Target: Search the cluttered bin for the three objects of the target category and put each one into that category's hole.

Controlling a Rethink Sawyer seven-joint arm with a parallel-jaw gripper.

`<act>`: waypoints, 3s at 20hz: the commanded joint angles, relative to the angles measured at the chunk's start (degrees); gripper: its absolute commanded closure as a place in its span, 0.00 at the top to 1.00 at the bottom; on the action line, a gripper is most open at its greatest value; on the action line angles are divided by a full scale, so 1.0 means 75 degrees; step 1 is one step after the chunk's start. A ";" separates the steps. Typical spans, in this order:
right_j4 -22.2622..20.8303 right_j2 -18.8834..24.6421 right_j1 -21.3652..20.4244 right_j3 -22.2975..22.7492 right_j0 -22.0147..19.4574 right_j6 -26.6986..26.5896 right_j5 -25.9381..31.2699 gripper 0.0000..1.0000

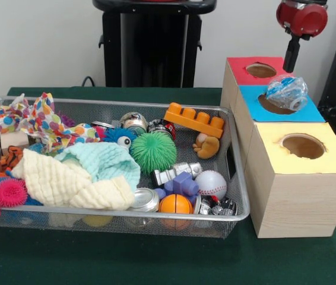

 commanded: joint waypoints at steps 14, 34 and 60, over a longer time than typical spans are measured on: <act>0.0105 0.1489 0.0630 0.0410 -0.0691 0.1273 -0.1221 0.00; -0.0054 0.2129 0.0900 0.0416 -0.1219 0.1214 -0.1932 0.00; -0.0113 0.2406 0.1102 0.0635 -0.1406 0.1197 -0.2237 0.00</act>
